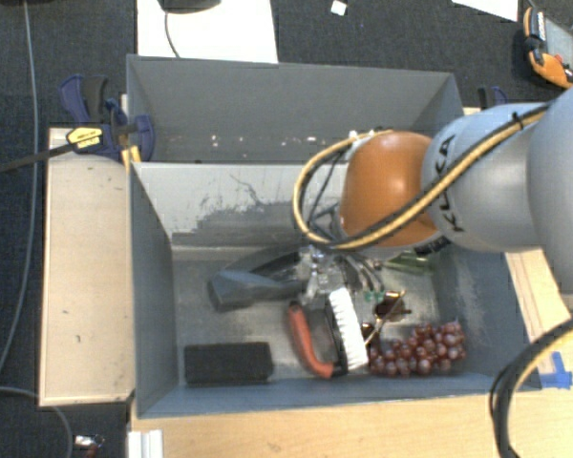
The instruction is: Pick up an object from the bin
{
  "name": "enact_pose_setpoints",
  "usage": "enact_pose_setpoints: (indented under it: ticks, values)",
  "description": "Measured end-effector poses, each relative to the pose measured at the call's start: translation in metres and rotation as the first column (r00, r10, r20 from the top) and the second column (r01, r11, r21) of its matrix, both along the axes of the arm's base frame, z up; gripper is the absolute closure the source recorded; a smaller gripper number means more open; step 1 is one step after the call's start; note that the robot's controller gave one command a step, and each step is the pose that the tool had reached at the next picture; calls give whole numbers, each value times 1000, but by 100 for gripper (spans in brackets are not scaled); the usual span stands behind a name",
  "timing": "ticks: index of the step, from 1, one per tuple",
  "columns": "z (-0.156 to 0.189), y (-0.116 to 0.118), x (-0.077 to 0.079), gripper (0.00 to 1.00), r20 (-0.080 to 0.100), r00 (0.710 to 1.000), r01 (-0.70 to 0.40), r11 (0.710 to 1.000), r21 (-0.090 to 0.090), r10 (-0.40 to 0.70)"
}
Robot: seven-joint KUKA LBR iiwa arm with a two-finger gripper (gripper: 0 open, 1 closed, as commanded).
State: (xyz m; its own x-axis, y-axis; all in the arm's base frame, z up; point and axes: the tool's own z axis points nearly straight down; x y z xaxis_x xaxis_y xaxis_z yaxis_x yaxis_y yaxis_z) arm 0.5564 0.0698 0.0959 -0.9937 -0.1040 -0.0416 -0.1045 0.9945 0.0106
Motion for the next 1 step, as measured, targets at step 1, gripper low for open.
enact_pose_setpoints:
  ticks: [1]
  values:
    - [30, 0, -1, 100, -3, 1000, 3, 1000, 0, -3]
